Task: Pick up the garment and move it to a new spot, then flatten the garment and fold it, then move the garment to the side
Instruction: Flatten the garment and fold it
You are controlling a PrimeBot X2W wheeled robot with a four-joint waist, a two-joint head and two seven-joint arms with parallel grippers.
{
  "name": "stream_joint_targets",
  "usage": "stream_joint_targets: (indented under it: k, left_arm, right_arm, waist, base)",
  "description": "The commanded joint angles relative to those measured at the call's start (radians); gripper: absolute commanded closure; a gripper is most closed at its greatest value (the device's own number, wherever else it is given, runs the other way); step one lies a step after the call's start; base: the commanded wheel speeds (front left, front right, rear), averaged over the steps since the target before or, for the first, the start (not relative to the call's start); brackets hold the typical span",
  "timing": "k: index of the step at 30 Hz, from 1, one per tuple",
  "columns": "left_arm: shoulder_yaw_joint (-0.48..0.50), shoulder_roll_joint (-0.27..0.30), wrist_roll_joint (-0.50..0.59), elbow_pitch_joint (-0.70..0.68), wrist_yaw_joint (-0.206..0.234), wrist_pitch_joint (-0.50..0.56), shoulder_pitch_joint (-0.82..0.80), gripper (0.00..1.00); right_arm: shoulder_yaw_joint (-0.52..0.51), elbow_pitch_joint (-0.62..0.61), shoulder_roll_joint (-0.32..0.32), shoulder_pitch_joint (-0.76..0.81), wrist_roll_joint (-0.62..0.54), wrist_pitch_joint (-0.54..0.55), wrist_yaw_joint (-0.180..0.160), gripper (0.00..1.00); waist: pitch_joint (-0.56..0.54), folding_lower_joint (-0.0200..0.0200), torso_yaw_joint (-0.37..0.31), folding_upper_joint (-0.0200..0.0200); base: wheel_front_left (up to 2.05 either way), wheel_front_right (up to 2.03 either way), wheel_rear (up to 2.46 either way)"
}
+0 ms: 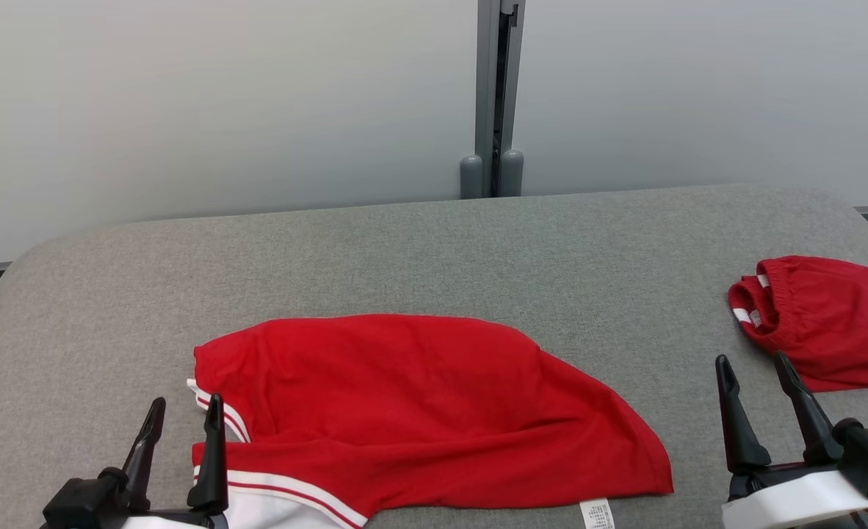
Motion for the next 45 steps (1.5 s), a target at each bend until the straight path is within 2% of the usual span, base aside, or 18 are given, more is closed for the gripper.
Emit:
stream_joint_targets:
  k: [1, 22, 29, 36, 37, 41, 45]
  left_arm:
    - [0.007, -0.001, 0.009, -0.002, -0.005, -0.001, 0.003, 0.00]
    - [0.035, -0.028, 0.044, -0.001, -0.035, -0.001, -0.006, 0.00]
    - [0.059, 0.011, 0.021, -0.001, -0.027, 0.050, 0.008, 0.00]
    - [0.082, 0.076, -0.008, -0.067, -0.013, 0.213, 0.069, 0.00]
    - [0.071, 0.083, -0.020, -0.085, -0.016, 0.269, 0.092, 0.00]
    - [0.054, 0.094, -0.053, -0.113, -0.024, 0.371, 0.122, 0.00]
    - [0.048, 0.119, -0.074, -0.107, -0.030, 0.458, 0.144, 0.00]
  right_arm:
    - [-0.002, 0.003, 0.000, 0.006, -0.007, -0.010, 0.000, 0.00]
    - [-0.005, 0.003, 0.001, -0.014, -0.003, -0.009, 0.000, 0.00]
    - [0.016, 0.024, -0.021, 0.005, 0.021, 0.005, 0.000, 0.00]
    - [0.075, 0.089, -0.079, 0.045, 0.116, 0.152, 0.000, 0.00]
    - [0.080, 0.117, -0.085, 0.055, 0.139, 0.210, 0.000, 0.00]
    - [0.105, 0.163, -0.077, 0.045, 0.178, 0.292, 0.000, 0.00]
    - [0.122, 0.206, -0.065, 0.022, 0.201, 0.329, 0.000, 0.00]
  waist:
    - [0.000, 0.0000, 0.000, 0.0000]
    - [-0.002, 0.0000, 0.005, 0.0000]
    - [-0.002, 0.0000, 0.010, 0.0000]
    - [0.009, 0.0000, 0.023, 0.0000]
    - [0.012, 0.0000, 0.027, 0.0000]
    - [0.018, 0.0000, 0.038, 0.0000]
    - [0.023, 0.0000, 0.050, 0.0000]
  base:
    - [0.00, 0.00, 0.00]
    - [0.00, 0.00, 0.00]
    - [0.00, 0.00, 0.00]
    - [0.00, 0.00, 0.00]
    - [0.00, 0.00, 0.00]
    - [0.00, 0.00, 0.00]
    - [0.00, 0.00, 0.00]
